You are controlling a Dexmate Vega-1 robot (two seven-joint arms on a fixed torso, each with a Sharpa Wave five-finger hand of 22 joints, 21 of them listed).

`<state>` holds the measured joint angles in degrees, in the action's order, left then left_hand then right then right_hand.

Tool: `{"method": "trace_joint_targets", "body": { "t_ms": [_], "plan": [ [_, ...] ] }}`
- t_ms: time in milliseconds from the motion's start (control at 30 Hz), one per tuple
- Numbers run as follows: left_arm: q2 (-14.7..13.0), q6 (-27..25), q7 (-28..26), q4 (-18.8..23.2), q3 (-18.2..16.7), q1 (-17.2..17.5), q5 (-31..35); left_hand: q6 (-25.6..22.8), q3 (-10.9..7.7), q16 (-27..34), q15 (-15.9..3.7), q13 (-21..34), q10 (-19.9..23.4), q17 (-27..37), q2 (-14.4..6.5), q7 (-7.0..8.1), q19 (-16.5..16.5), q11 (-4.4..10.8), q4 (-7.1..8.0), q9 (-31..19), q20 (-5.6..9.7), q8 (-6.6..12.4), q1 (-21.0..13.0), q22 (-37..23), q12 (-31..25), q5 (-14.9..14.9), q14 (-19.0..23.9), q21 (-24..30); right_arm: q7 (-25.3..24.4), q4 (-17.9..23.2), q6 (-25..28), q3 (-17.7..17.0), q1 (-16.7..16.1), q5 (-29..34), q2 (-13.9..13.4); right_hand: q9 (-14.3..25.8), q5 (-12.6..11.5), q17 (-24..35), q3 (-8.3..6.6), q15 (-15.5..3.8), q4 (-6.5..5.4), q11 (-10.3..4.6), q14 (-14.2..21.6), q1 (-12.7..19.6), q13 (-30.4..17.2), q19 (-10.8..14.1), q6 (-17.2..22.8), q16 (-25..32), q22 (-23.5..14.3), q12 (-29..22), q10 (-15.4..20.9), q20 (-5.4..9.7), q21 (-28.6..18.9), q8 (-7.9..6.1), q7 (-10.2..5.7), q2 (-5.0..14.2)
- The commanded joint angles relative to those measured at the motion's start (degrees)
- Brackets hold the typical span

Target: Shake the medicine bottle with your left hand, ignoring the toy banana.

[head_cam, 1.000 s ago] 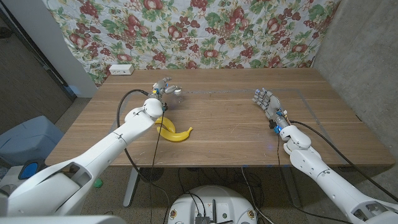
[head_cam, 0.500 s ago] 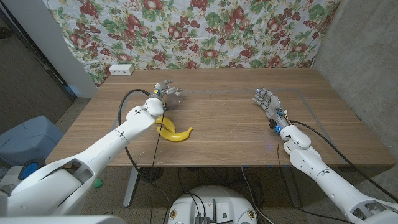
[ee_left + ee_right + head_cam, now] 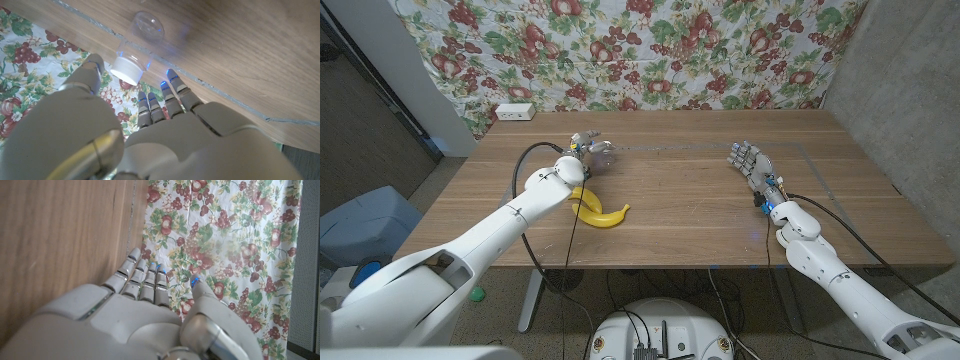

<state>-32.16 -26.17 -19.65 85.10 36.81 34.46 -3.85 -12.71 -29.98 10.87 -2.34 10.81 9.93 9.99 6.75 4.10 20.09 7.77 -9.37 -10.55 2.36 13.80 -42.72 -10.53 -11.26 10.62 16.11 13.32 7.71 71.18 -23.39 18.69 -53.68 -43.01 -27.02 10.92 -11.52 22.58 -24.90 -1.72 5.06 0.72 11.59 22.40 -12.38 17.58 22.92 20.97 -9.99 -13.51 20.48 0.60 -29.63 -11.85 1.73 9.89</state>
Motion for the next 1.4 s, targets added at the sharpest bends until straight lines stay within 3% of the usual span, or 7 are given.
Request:
{"method": "trace_joint_targets", "body": {
  "t_ms": [33,767,933,967,1133,1233,1400],
  "plan": [
    [0.4,-0.7,1.5,-0.9,1.0,-0.9,-0.4,-0.6,0.25,0.2,-7.33,0.1,0.6,0.2,-0.1,-0.2,0.6,0.09,0.0,-0.1,3.68,-0.01,-0.7,-0.3,-0.3,0.5,0.6,-0.1,-0.4,0.7,-0.3,-0.3,-0.8,-0.1,-0.2,0.2,0.1,0.1,-0.22,-0.12,0.22,0.09,0.6,-0.5,-0.2,0.3,0.5,-0.1,-0.1,0.1,0.3,0.12,0.1,0.03,0.1,0.01],
    [0.7,-0.6,2.3,-1.6,1.6,-1.3,-0.8,-2.1,1.65,1.0,-7.99,0.1,2.3,0.3,-3.7,-0.72,1.9,-0.13,0.48,-0.1,3.5,-0.34,-2.8,-0.4,-0.5,0.6,4.2,0.2,0.1,0.7,-0.2,-0.4,-0.9,-0.2,-0.6,0.3,0.5,-0.1,0.58,0.5,-0.68,0.62,0.8,-2.3,-0.2,0.7,0.8,-0.3,-0.1,0.1,0.7,-0.42,0.4,0.03,0.7,-0.55],
    [0.7,-0.2,2.5,-1.7,1.5,-1.3,-1.0,-3.6,1.38,1.4,-7.96,0.1,3.6,0.4,-6.6,-1.19,2.8,-0.64,0.37,-0.1,3.17,-0.18,-4.5,-0.5,-0.8,0.4,5.8,0.6,0.0,0.9,-0.3,-0.5,-1.0,-0.2,-0.6,0.3,0.7,-0.2,0.94,0.72,-1.02,0.71,0.9,-3.1,-0.2,0.8,1.0,-0.4,-0.1,0.1,0.8,-0.62,0.5,-0.01,0.84,-0.84],
    [0.7,-0.1,2.5,-1.7,1.4,-1.3,-1.1,-3.5,1.15,1.3,-7.61,0.1,3.7,0.5,-7.9,-1.89,2.9,-1.07,0.37,-0.1,2.64,-0.4,-5.1,-0.5,-0.8,0.4,6.0,0.6,0.0,1.0,-0.2,-0.5,-1.1,-0.4,-0.6,0.3,0.7,-0.2,0.98,0.71,-1.07,0.77,0.9,-3.2,-0.2,0.8,1.0,-0.4,-0.1,0.1,0.8,-0.67,0.5,-0.02,0.82,-0.87],
    [0.6,0.2,3.3,-1.9,1.4,-1.6,-1.5,-6.3,1.19,2.1,-8.84,0.2,6.0,0.7,-11.2,-2.14,4.7,-1.29,0.47,-0.3,2.83,0.13,-6.2,-0.7,-1.4,0.1,8.7,1.5,0.2,0.7,-0.5,-0.6,-1.2,-0.5,-0.4,0.3,0.8,-0.3,1.2,0.75,-1.29,0.82,0.9,-3.7,-0.2,0.9,1.0,-0.5,-0.1,0.2,0.8,-0.69,0.6,0.01,0.89,-0.99],
    [0.7,0.5,3.6,-2.1,1.3,-1.7,-1.8,-8.4,1.18,2.8,-8.96,0.2,7.9,0.6,-12.6,-2.49,6.4,-1.37,0.49,-0.4,3.09,0.54,-6.3,-0.9,-1.9,0.0,11.8,2.3,0.2,0.6,-0.6,-0.6,-1.2,-0.6,-0.3,0.3,0.8,-0.4,1.34,0.75,-1.43,0.97,1.0,-4.0,-0.2,0.9,1.0,-0.6,-0.1,0.1,0.9,-0.74,0.7,0.03,0.92,-1.05],
    [1.1,0.7,3.0,-2.5,1.0,-1.8,-2.1,-12.3,-0.35,3.8,-10.55,0.2,12.3,0.6,-15.9,-3.05,8.5,-0.88,0.39,-0.6,3.98,1.28,-6.9,-1.1,-2.8,0.2,18.4,3.5,0.1,0.5,-0.6,-0.6,-1.1,-0.5,-0.3,0.3,0.9,-0.4,1.45,0.74,-1.54,0.94,1.0,-4.3,-0.3,0.9,1.0,-0.6,-0.1,0.2,0.9,-0.73,0.8,0.06,0.91,-1.09]
  ]
}}
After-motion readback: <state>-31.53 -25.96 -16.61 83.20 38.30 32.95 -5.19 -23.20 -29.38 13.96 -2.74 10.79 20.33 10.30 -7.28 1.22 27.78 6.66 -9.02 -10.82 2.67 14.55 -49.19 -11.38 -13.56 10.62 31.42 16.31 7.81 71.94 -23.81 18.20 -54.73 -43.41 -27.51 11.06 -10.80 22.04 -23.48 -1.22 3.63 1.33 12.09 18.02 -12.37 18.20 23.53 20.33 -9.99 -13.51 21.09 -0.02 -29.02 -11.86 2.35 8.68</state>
